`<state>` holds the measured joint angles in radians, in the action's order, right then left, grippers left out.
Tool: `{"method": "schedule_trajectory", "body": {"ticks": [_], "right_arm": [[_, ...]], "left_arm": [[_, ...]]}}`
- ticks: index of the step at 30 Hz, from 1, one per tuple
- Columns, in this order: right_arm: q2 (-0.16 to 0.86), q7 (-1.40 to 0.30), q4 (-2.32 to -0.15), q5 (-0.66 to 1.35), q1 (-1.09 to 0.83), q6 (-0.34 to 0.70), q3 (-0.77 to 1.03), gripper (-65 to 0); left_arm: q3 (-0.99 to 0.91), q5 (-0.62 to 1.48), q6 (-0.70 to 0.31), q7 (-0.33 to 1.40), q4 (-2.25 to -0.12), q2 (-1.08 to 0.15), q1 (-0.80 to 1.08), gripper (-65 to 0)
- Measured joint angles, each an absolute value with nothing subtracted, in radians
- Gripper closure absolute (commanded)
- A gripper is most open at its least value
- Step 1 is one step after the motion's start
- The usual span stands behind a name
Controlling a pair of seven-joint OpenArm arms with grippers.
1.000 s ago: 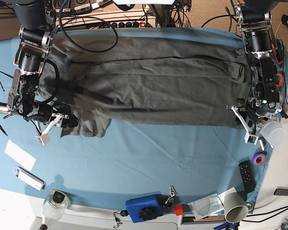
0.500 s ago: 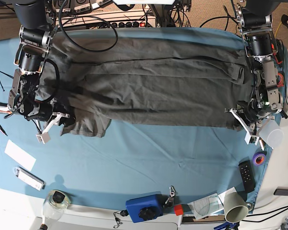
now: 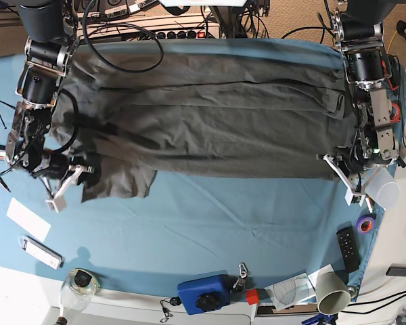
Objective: Fold the T-shirt properly
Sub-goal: 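Lift the shirt's long edge with both grippers and fold it over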
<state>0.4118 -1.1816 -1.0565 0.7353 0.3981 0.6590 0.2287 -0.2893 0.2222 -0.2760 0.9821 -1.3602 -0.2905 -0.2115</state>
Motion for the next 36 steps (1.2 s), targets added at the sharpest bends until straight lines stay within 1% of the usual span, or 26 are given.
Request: {"method": "schedule_trajectory", "body": {"ticks": [7,13,16,18,23,25,28,33,36], "right_arm": [[0.410,-1.243,-1.155,0.739,0.399,0.653,0.229,0.0],[0.410,-1.314,-1.220,0.807,0.399,0.652,0.245,0.0],[0.410,-1.350,-1.237,0.830,0.398,0.652,0.268,0.0],[0.410,-1.353,-1.251,0.856,0.384,0.654,0.285,0.0],[0.409,-1.366,-1.339,0.892,0.294,0.654,0.352,0.0],[0.410,-1.378,-1.385,0.915,0.260,0.681,0.382,0.0],[0.410,-1.380,-1.428,0.931,0.218,0.682,0.415,0.0],[0.407,-1.393,-1.438,0.994,0.169,0.693,0.486,0.0],[0.407,-1.417,-1.440,1.044,0.171,0.696,0.537,0.0]], "left_arm": [[-0.289,0.286,-0.269,1.110,-1.429,-0.289,-0.197,0.0],[-0.289,0.299,-0.269,1.201,-1.463,-0.289,-0.196,0.0],[-0.289,0.378,-0.269,1.242,-1.499,-0.298,-0.194,0.0],[-0.287,0.418,-0.270,1.241,-1.517,-0.312,-0.195,0.0],[-0.289,0.421,-0.270,1.256,-1.523,-0.342,-0.194,0.0],[-0.294,0.448,-0.270,1.265,-1.523,-0.342,-0.194,0.0],[-0.322,0.510,-0.311,1.274,-1.523,-0.341,-0.194,0.0],[-0.388,0.549,-0.318,1.291,-1.523,-0.341,-0.184,0.0],[-0.437,0.608,-0.361,1.310,-1.523,-0.341,-0.170,0.0]]}}
